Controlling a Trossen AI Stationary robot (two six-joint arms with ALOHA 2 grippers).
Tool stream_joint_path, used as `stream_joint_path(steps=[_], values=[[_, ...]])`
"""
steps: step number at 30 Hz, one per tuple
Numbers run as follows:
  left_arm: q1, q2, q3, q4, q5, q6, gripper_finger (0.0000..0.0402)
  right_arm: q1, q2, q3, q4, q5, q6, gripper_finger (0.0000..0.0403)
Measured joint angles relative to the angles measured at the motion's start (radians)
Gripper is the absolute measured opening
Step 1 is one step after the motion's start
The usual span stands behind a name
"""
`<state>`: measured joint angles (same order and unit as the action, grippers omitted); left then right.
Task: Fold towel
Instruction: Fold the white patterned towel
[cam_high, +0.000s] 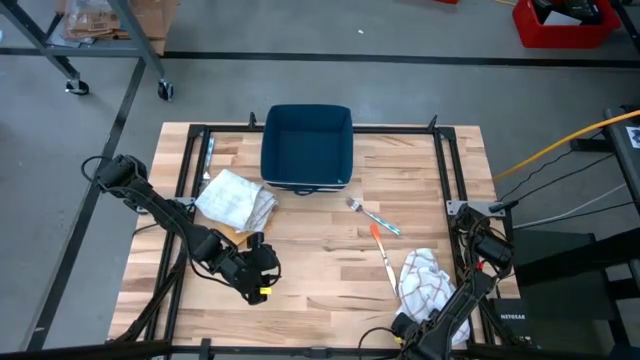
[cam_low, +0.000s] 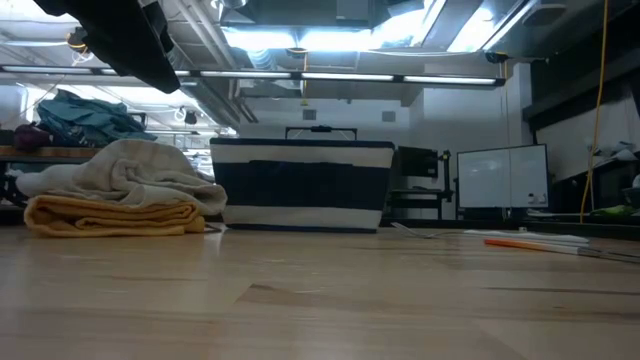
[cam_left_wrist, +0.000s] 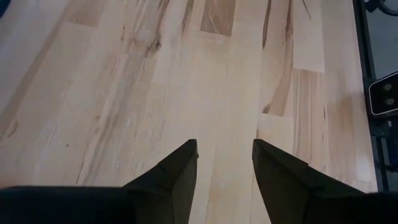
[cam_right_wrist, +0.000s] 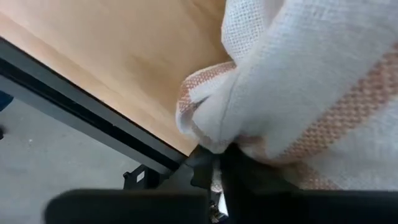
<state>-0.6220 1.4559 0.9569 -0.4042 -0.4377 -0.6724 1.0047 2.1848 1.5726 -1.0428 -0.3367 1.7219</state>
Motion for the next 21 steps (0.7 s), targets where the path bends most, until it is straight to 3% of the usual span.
stream_joint_path(steps=[5,10,21], values=[[0.000,0.000,0.000,-0.005,0.000,0.000,0.0148,-0.010,0.005,0.014,-0.009,-0.002,0.004,0.0027],[0.000,0.000,0.000,-0.005,0.000,0.000,0.0148,-0.045,0.013,0.108,-0.025,0.028,-0.015,0.0008],[-0.004,0.000,0.000,0.003,0.000,0.027,0.0142,-0.146,0.010,0.422,-0.126,0.225,-0.095,0.0008]])
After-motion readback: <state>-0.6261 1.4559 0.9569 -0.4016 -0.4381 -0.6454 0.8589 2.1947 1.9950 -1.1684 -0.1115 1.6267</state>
